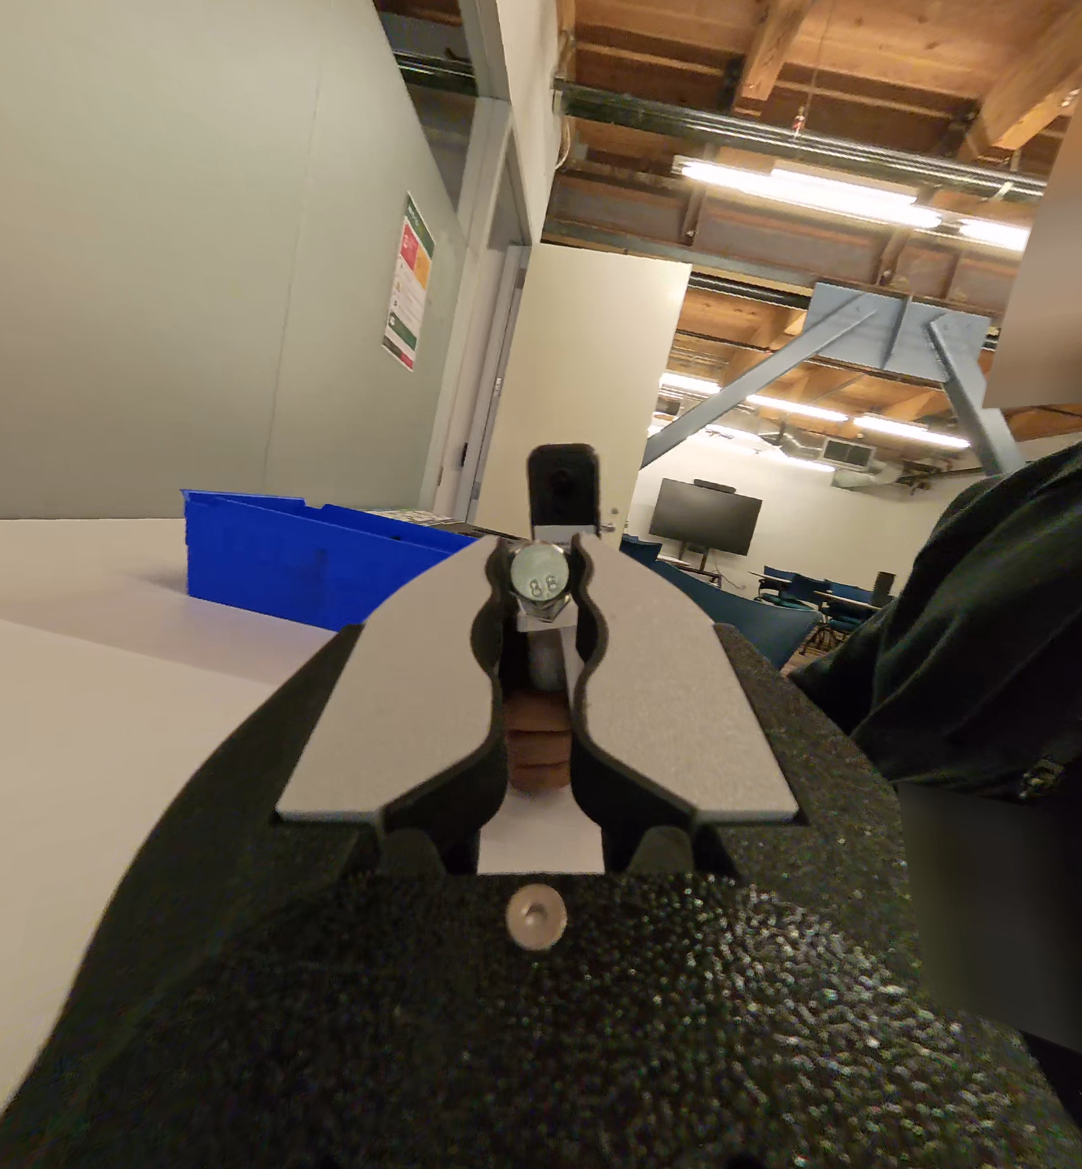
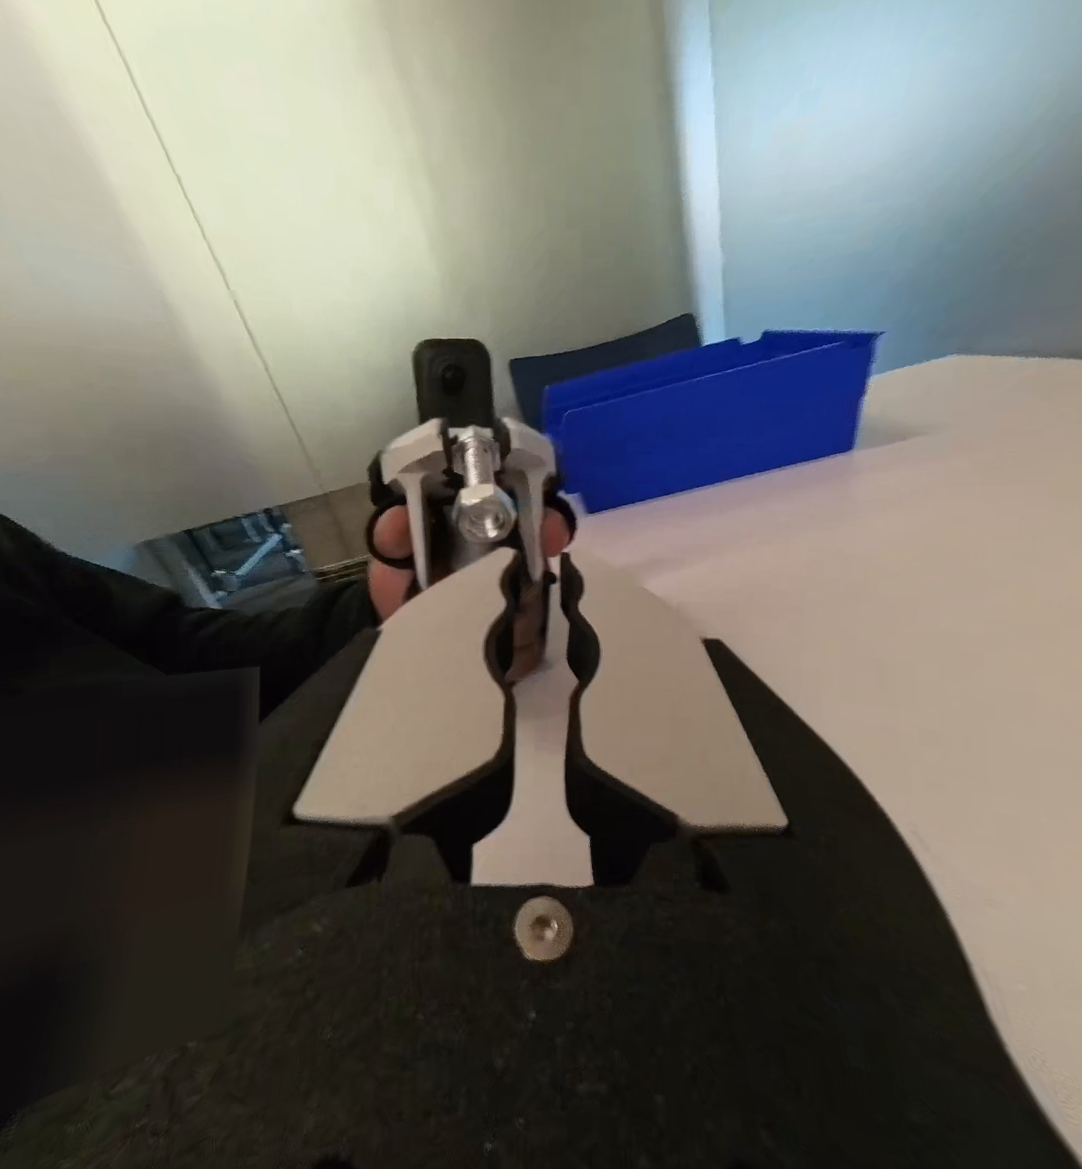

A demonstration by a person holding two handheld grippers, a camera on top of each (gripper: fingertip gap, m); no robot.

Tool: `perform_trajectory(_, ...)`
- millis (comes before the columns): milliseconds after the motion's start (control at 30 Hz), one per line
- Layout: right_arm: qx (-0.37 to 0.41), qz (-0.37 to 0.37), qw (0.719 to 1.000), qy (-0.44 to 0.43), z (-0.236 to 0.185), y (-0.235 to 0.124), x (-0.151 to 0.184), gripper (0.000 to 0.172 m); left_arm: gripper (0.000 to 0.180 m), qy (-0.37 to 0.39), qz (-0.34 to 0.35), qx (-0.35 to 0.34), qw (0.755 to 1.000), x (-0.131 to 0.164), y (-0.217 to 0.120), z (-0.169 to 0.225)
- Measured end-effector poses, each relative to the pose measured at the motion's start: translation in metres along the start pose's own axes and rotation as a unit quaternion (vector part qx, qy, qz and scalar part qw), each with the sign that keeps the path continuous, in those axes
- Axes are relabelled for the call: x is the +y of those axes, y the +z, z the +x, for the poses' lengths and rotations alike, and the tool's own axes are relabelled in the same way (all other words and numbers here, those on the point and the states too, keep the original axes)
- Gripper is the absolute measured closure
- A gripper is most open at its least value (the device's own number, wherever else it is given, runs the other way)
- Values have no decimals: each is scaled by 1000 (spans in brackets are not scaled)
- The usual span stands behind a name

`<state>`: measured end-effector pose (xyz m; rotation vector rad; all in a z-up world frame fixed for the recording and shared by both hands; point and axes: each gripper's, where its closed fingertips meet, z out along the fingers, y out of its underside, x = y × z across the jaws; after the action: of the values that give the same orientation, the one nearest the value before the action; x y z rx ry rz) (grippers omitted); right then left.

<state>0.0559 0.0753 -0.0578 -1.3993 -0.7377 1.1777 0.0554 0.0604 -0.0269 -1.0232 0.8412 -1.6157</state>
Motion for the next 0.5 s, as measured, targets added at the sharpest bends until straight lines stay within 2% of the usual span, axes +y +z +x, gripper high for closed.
perform_trajectory(100,-43,-4,998,35,-10,2,1,140,163,-1,-5,0,1000,2,2,-1)
perform_trajectory(200,-57,2,997,44,-15,3,0,133,163,-1,-5,0,1000,2,2,-1)
perform_trajectory(333,-58,6,996,64,-15,6,-1,137,163,3,-12,1,1000,5,4,0)
perform_trajectory(400,-51,0,997,56,-13,8,1,148,163,4,-17,-1,1000,6,5,0)
perform_trajectory(433,-49,-7,998,44,-14,8,3,155,163,2,-15,-5,1000,6,5,-1)
perform_trajectory(500,-17,-17,1000,-21,-11,9,3,155,163,-10,-16,-10,1000,6,4,-4)
